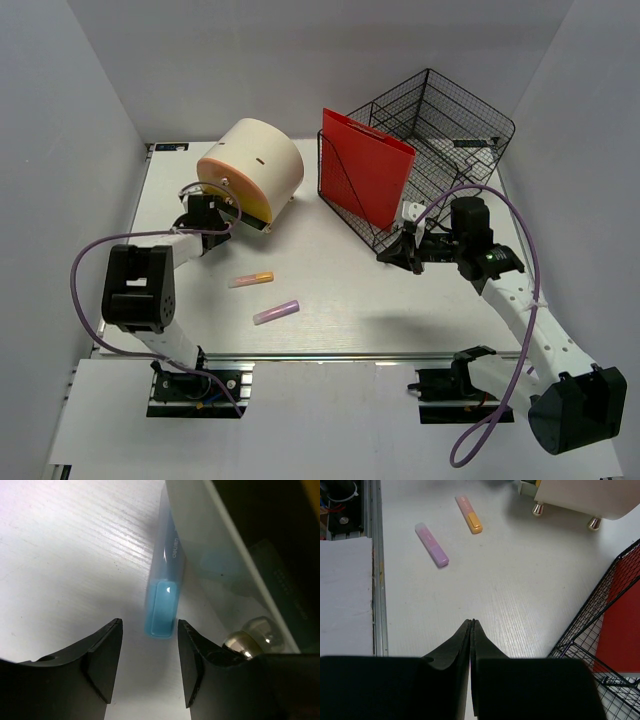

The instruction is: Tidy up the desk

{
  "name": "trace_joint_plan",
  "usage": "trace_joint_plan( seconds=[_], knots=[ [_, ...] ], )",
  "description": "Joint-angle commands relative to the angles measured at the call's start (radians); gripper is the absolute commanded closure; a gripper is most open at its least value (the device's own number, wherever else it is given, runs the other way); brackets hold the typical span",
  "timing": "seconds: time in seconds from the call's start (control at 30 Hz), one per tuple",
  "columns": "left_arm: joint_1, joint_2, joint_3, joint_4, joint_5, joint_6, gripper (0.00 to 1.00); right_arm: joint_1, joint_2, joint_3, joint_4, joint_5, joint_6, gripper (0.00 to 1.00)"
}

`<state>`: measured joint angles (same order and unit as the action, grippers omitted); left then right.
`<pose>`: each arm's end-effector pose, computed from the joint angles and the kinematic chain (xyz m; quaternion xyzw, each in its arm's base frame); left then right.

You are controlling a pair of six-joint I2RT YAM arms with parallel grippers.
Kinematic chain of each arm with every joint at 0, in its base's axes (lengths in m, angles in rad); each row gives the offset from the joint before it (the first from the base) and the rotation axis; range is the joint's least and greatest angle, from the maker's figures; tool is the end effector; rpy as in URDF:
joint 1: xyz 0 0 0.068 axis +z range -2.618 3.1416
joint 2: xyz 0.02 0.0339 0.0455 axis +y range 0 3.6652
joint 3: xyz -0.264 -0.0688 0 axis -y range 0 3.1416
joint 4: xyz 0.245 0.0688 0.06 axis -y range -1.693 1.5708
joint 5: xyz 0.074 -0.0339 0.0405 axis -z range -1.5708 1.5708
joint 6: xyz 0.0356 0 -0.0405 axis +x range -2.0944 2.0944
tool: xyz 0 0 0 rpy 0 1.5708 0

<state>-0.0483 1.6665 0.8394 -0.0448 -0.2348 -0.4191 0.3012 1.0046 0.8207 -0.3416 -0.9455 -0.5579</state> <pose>0.3252 -0.0074 0.1534 -0.2114 0.9097 0.0283 0.3563 0.1941 0.0905 0.3029 -0.5279 0.6067 0.3344 0.4913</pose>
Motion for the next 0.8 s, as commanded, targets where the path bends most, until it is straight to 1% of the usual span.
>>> trace_joint_plan(
  seconds=[0.0,0.17,0.33,0.47,0.53,0.6,0.67,0.7,0.77],
  knots=[
    [-0.004,0.015,0.018,0.013,0.006,-0.003,0.42,-0.007,0.005,0.012,-0.004,-0.010,-0.013,0.95],
    [-0.004,0.044,0.033,-0.003,-0.001,-0.006,0.43,-0.007,0.005,0.012,-0.004,-0.012,-0.016,0.95],
    [-0.004,0.056,0.050,-0.029,-0.015,-0.010,0.45,-0.005,0.005,0.014,-0.007,-0.012,-0.019,0.95],
    [-0.004,0.061,0.053,-0.049,-0.018,-0.009,0.49,-0.005,0.000,0.015,-0.007,-0.013,-0.022,0.95],
    [0.005,0.062,0.056,-0.066,-0.020,-0.010,0.53,-0.005,-0.003,0.017,-0.008,-0.013,-0.022,0.95],
    [0.014,0.064,0.055,-0.093,-0.026,-0.021,0.65,-0.007,-0.003,0.017,-0.008,-0.015,-0.020,0.95],
    [0.015,0.067,0.055,-0.113,-0.035,-0.027,0.70,-0.007,-0.006,0.017,-0.010,-0.016,-0.022,0.95],
    [0.015,0.064,0.053,-0.119,-0.043,-0.027,0.75,-0.017,-0.009,0.017,-0.010,-0.018,-0.022,0.95],
    [0.015,0.055,0.047,-0.133,-0.060,-0.026,0.78,-0.005,-0.012,0.017,-0.010,-0.018,-0.022,0.95]
  ],
)
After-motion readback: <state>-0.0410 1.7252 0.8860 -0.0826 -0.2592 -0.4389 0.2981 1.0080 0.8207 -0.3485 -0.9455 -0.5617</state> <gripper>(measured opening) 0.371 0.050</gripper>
